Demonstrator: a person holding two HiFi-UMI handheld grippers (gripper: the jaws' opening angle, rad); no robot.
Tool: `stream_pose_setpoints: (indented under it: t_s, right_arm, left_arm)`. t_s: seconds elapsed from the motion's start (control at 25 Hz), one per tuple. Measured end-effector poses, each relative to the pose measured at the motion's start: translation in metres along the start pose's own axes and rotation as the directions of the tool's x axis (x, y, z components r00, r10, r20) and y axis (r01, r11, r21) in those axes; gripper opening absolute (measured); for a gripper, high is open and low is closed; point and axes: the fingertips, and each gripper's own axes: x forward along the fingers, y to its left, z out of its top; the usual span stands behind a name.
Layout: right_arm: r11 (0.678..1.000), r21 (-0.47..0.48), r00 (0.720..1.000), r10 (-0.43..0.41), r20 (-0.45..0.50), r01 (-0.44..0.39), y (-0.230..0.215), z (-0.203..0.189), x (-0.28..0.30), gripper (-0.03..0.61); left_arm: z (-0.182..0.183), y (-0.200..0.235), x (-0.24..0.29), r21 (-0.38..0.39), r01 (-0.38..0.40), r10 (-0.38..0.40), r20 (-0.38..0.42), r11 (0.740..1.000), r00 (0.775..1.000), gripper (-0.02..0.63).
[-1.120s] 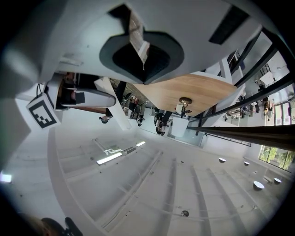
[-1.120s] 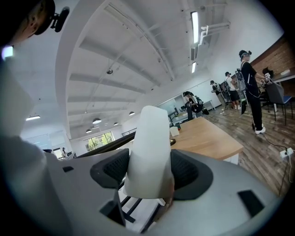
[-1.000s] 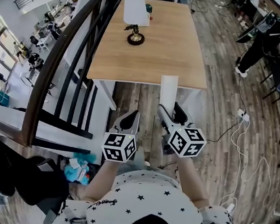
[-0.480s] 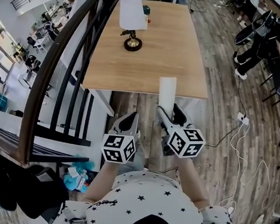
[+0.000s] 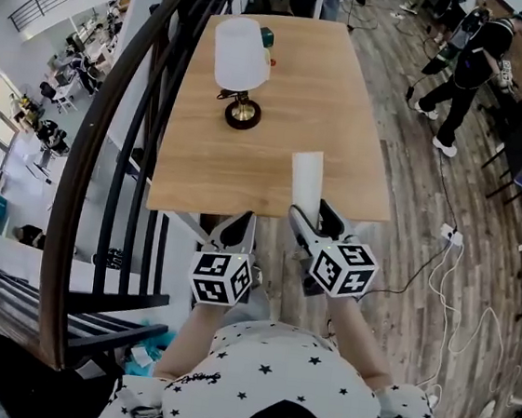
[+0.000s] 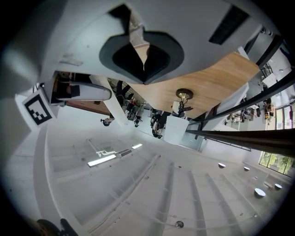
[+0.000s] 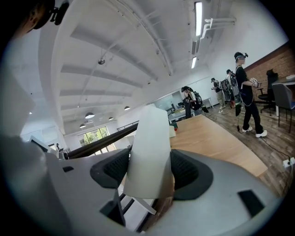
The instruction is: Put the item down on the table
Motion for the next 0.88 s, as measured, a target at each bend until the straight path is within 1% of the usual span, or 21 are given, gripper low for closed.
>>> stream_pose_setpoints:
  t_s: [0.24,0.56,0.72,0.88]
  right_arm:
    - [1.0,-0.006,1.0,-0.022,-0.019,0.022,-0.012,0.018,0.064,0.281]
    - [0.997,-0.002,0.996,-0.076,-0.053,0.076,-0.037,0.023,0.133,0.281]
    - [0.995,-0.004,0.991,-0.103,-0.087,0.103,-0.053,0.016,0.164,0.281]
    - [0.992,-0.015,0.983,-0.127,-0.135,0.126,-0.068,-0.001,0.191,0.281]
  left_arm:
    - [0.031,0.039,0.052,-0.001,0.022,-0.022,-0.008,1.0,1.0,0.012]
    - [0.05,0.083,0.111,-0.005,0.058,-0.059,-0.048,0.998,0.997,0.012]
    - [0.051,0.104,0.134,-0.013,0.062,-0.063,-0.075,0.998,0.995,0.012]
    - [0.05,0.12,0.152,-0.018,0.07,-0.071,-0.095,0.997,0.993,0.012]
